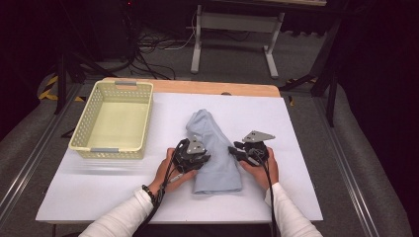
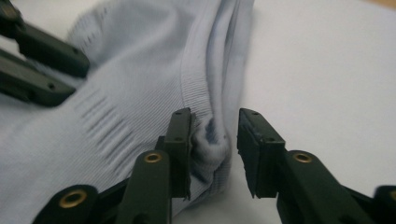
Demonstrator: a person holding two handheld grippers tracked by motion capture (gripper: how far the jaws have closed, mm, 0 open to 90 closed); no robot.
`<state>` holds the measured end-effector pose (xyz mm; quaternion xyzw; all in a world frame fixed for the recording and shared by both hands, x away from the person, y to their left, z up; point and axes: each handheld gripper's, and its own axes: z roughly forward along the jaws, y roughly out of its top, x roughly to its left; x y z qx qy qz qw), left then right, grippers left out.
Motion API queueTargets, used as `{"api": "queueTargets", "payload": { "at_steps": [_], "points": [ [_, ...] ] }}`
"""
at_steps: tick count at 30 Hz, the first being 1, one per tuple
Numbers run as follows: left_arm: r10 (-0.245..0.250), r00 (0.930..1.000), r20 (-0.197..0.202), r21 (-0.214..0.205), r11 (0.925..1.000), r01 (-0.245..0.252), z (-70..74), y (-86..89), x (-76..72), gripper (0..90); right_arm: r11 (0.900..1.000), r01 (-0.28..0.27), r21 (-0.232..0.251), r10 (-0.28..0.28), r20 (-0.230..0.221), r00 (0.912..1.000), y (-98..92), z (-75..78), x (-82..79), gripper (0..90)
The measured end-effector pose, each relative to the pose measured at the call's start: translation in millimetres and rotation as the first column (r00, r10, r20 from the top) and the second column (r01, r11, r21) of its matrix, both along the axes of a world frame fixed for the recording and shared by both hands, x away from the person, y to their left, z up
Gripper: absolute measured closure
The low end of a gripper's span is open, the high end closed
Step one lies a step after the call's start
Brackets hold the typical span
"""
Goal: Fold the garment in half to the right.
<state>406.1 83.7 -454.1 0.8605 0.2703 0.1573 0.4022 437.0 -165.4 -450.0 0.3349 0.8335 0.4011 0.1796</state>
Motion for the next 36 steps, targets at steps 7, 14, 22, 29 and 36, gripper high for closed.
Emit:
{"api": "queueTargets", "payload": {
  "at_steps": [7, 14, 22, 29, 36],
  "points": [
    [0.026, 0.9996, 0.008, -0.035, 0.999, -0.026, 9.3, 4.6, -2.3, 79.5, 0.9999, 0.005, -0.013, -0.005, -0.022, 0.9997, 0.3, -4.5, -4.3, 78.8],
    [0.084, 0.9945, 0.063, -0.105, 0.9915, -0.077, 31.0, 13.3, 15.4, 79.6, 0.999, 0.015, -0.043, -0.016, -0.015, 0.9998, -1.3, -2.8, -19.7, 79.6],
    [0.101, 0.9944, 0.033, -0.025, 0.9947, -0.1, 13.0, -4.3, 48.7, 77.5, 0.9956, 0.025, -0.09, -0.023, 0.022, 0.9995, -0.4, -1.8, -29.9, 79.5],
    [0.187, 0.9815, -0.042, 0.03, 0.9821, -0.186, -4.7, 1.4, 72.9, 74.8, 0.9938, 0.042, -0.103, -0.038, 0.036, 0.9986, -0.8, -0.9, -34.0, 79.5],
    [0.195, 0.9804, -0.026, 0.023, 0.9806, -0.195, 0.6, 2.3, 69.6, 73.0, 0.9922, 0.047, -0.115, -0.043, 0.043, 0.9982, -1.3, 1.4, -35.9, 79.1]
  ]
}}
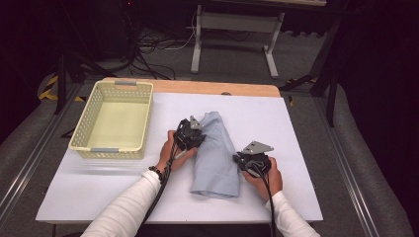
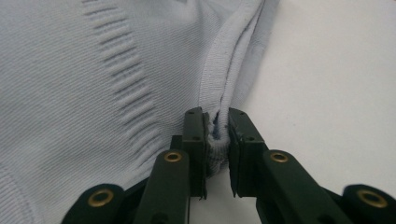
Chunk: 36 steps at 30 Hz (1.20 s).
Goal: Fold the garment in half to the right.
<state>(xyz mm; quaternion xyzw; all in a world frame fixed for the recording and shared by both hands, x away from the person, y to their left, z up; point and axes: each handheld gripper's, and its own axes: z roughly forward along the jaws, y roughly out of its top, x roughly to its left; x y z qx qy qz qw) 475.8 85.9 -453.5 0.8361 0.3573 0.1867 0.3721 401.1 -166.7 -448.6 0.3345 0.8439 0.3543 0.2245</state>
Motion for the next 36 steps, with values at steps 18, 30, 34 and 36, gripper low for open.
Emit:
{"api": "queueTargets", "payload": {
  "at_steps": [18, 30, 34, 36],
  "points": [
    [-0.204, 0.974, 0.098, -0.05, 0.9765, 0.21, 38.1, 11.7, -79.1, 78.2, 0.9999, 0.011, -0.009, -0.011, 0.008, 0.9999, -11.0, 12.0, -14.1, 77.0],
    [-0.313, 0.9428, 0.115, -0.01, 0.9487, 0.316, 27.2, 11.0, -135.8, 75.8, 0.9986, 0.009, 0.053, -0.011, 0.051, 0.9986, -21.1, 20.1, -15.4, 74.0],
    [-0.349, 0.9282, 0.13, -0.007, 0.9358, 0.353, 28.7, 5.0, -141.9, 75.5, 0.991, -0.034, 0.13, 0.021, 0.102, 0.9945, -21.1, 35.0, -5.5, 84.9],
    [-0.369, 0.923, 0.109, 0.004, 0.9288, 0.371, 24.7, 1.0, -143.3, 75.4, 0.987, -0.072, 0.143, 0.055, 0.123, 0.9909, -16.6, 38.4, 3.4, 88.6]
  ]
}}
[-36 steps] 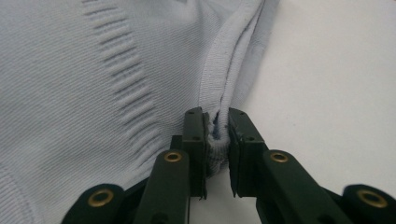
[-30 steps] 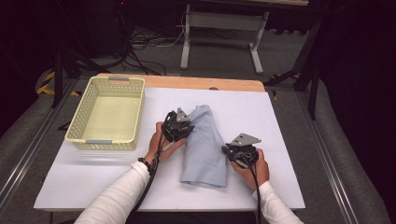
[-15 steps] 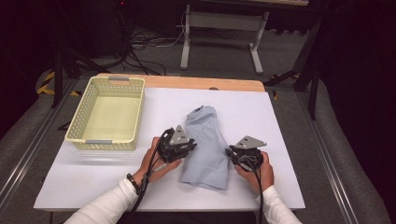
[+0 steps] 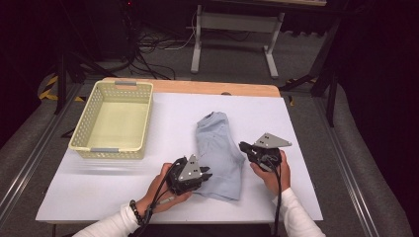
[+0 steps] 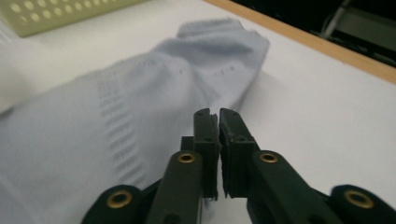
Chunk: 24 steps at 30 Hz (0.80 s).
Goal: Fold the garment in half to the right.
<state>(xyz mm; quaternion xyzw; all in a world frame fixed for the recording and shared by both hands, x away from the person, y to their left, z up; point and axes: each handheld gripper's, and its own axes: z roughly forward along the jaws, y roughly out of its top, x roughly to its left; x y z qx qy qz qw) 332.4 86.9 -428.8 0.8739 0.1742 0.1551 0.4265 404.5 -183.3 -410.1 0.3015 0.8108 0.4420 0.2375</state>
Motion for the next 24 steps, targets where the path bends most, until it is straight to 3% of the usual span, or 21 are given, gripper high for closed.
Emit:
{"api": "queueTargets", "payload": {
  "at_steps": [3, 5, 6, 9, 13, 15, 18, 21, 24],
  "points": [
    [0.001, 1.0, -0.01, 0.041, 0.9991, -0.001, -8.6, -3.5, 2.5, 75.6, 0.9991, -0.039, -0.02, 0.039, 0.033, 0.9987, 11.7, 0.7, 17.1, 89.8],
    [0.003, 0.9989, -0.047, 0.044, 0.999, -0.001, -13.1, -1.1, 7.6, 75.6, 0.9965, -0.084, -0.003, 0.084, 0.022, 0.9962, 19.6, -1.9, 32.2, 90.0],
    [0.001, 0.9978, -0.066, 0.052, 0.9987, 0.002, -15.4, -0.6, 9.6, 75.7, 0.9952, -0.096, -0.02, 0.097, 0.019, 0.9952, 24.6, -4.1, 40.2, 89.9],
    [-0.009, 0.9969, -0.078, 0.053, 0.9985, 0.013, -19.9, 1.8, 12.7, 75.7, 0.9879, -0.121, -0.097, 0.122, 0.004, 0.9925, 39.3, -12.1, 64.6, 88.8],
    [-0.019, 0.9969, -0.077, 0.059, 0.9979, 0.024, -21.5, 1.0, 14.2, 75.9, 0.9812, -0.155, -0.115, 0.151, -0.042, 0.9876, 52.9, -22.4, 92.2, 89.5],
    [-0.021, 0.9968, -0.077, 0.049, 0.9985, 0.025, -23.4, 0.8, 15.1, 75.9, 0.978, -0.136, -0.159, 0.125, -0.073, 0.9894, 59.2, -29.7, 104.2, 90.0],
    [-0.015, 0.9977, -0.065, 0.051, 0.9985, 0.019, -24.9, -0.1, 13.4, 76.0, 0.982, -0.079, -0.172, 0.06, -0.111, 0.992, 61.3, -39.1, 118.7, 90.0],
    [-0.016, 0.9979, -0.062, 0.044, 0.9989, 0.019, -26.4, -0.7, 13.1, 75.9, 0.9867, -0.024, -0.161, 0.006, -0.114, 0.9934, 58.6, -41.0, 126.9, 90.0],
    [-0.013, 0.9981, -0.06, 0.046, 0.9988, 0.015, -26.7, -0.9, 13.0, 76.0, 0.982, 0.039, -0.185, -0.06, -0.112, 0.9918, 56.9, -41.7, 131.6, 90.0]
  ]
}}
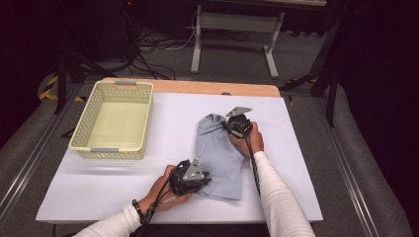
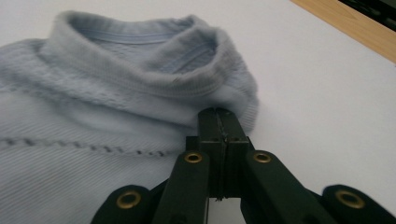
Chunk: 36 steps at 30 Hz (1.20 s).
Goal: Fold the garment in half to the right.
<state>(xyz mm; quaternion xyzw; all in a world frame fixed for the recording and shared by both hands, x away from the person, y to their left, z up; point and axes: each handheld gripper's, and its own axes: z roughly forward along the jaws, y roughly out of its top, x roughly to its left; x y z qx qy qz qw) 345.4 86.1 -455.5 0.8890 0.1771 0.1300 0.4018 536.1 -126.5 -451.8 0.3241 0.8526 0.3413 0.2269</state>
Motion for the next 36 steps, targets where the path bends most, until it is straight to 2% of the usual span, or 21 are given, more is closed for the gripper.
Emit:
{"api": "queueTargets", "payload": {
  "at_steps": [5, 8, 11, 15, 17, 19, 20, 22, 27, 29, 30, 34, 36],
  "points": [
    [-0.003, 1.0, 0.007, -0.004, 1.0, 0.003, -0.7, 0.2, -0.1, 76.0, 0.9967, 0.072, 0.039, -0.072, 0.018, 0.9972, -9.5, 8.9, -3.6, 88.5],
    [-0.005, 0.9999, 0.01, -0.003, 1.0, 0.005, -0.9, 0.1, -0.1, 76.0, 0.9931, 0.095, 0.069, -0.099, 0.064, 0.993, -17.1, 24.0, -13.5, 86.5],
    [-0.007, 0.9999, 0.011, -0.003, 1.0, 0.007, -1.2, 0.3, 0.0, 76.1, 0.9883, 0.089, 0.124, -0.102, 0.105, 0.9892, -26.2, 40.3, -29.6, 86.1],
    [-0.007, 0.9999, 0.015, 0.0, 1.0, 0.007, -1.3, 0.1, -0.3, 76.1, 0.9813, 0.065, 0.181, -0.091, 0.141, 0.9858, -35.5, 54.6, -60.1, 84.1],
    [-0.007, 0.9999, 0.016, 0.0, 1.0, 0.007, -1.3, 0.1, -0.4, 76.1, 0.9826, 0.044, 0.18, -0.074, 0.161, 0.9842, -39.3, 57.4, -76.5, 81.9],
    [-0.005, 0.9998, 0.017, -0.002, 1.0, 0.005, -1.5, 0.0, -0.6, 76.1, 0.9755, 0.03, 0.218, -0.067, 0.163, 0.9844, -44.3, 56.1, -91.8, 81.2],
    [-0.004, 0.9998, 0.018, 0.0, 1.0, 0.004, -1.3, -0.2, -0.7, 76.1, 0.9748, 0.023, 0.222, -0.059, 0.157, 0.9858, -46.0, 54.5, -97.6, 79.9],
    [-0.003, 0.9998, 0.02, 0.0, 1.0, 0.003, -1.5, -0.1, -1.1, 76.1, 0.9802, 0.016, 0.197, -0.048, 0.158, 0.9863, -47.9, 51.9, -108.8, 77.6],
    [-0.002, 0.9996, 0.029, 0.005, 1.0, 0.002, -1.3, -0.5, -2.1, 76.0, 0.9813, 0.004, 0.192, -0.031, 0.137, 0.9901, -54.7, 41.4, -138.5, 73.0],
    [0.003, 0.9996, 0.03, 0.008, 1.0, -0.003, -1.0, -0.4, -3.0, 76.0, 0.9845, -0.005, 0.175, -0.019, 0.135, 0.9906, -56.4, 39.5, -150.7, 69.5],
    [0.001, 0.9994, 0.033, 0.011, 0.9999, -0.002, -1.0, -0.6, -3.6, 76.0, 0.9843, 0.001, 0.176, -0.026, 0.138, 0.9901, -57.3, 38.2, -157.2, 66.4],
    [0.004, 0.9992, 0.039, 0.004, 1.0, -0.004, 0.2, -0.1, -4.5, 75.7, 0.9814, 0.023, 0.191, -0.043, 0.098, 0.9943, -58.2, 27.8, -178.3, 51.4],
    [0.005, 0.999, 0.045, 0.004, 1.0, -0.005, 1.9, 0.6, -6.2, 74.2, 0.975, 0.028, 0.221, -0.042, 0.062, 0.9972, -58.1, 22.7, -187.9, 42.0]
  ]
}}
